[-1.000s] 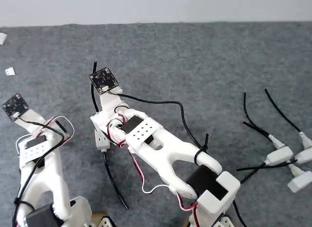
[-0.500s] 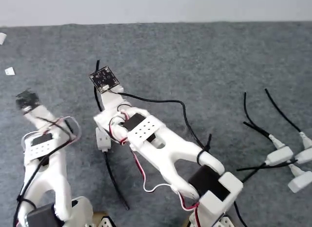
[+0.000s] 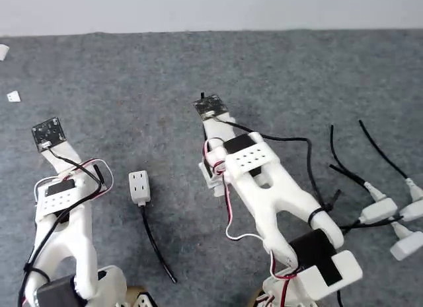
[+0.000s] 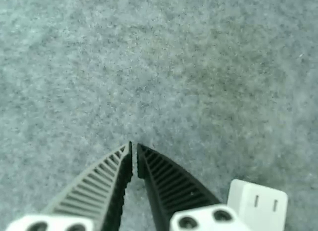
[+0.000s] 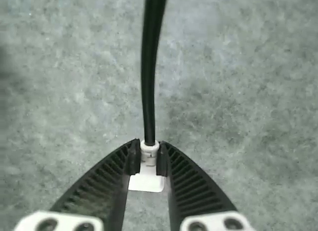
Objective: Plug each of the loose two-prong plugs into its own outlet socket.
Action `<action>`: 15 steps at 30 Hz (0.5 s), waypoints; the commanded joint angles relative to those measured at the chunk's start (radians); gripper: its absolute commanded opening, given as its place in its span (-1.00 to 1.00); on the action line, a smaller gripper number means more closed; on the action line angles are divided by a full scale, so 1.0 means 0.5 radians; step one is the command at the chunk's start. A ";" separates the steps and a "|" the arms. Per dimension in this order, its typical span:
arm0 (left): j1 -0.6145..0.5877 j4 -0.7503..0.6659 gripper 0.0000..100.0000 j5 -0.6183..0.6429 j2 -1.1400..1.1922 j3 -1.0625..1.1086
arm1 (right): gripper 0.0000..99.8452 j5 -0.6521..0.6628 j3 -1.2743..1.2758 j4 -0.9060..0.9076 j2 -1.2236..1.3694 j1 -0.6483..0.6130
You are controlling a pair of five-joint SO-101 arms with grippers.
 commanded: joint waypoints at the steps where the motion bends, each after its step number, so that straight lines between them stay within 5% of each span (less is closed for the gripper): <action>1: 0.015 0.012 -0.97 -0.031 -0.034 -0.081 | -0.97 0.031 -0.012 -0.041 -0.084 0.026; 9: 0.015 0.012 -0.97 -0.034 -0.034 -0.075 | -0.75 0.043 -0.117 -0.029 0.143 0.038; 15: 0.015 0.009 -0.97 -0.034 -0.034 -0.072 | -0.80 0.114 -0.138 -0.026 0.140 0.038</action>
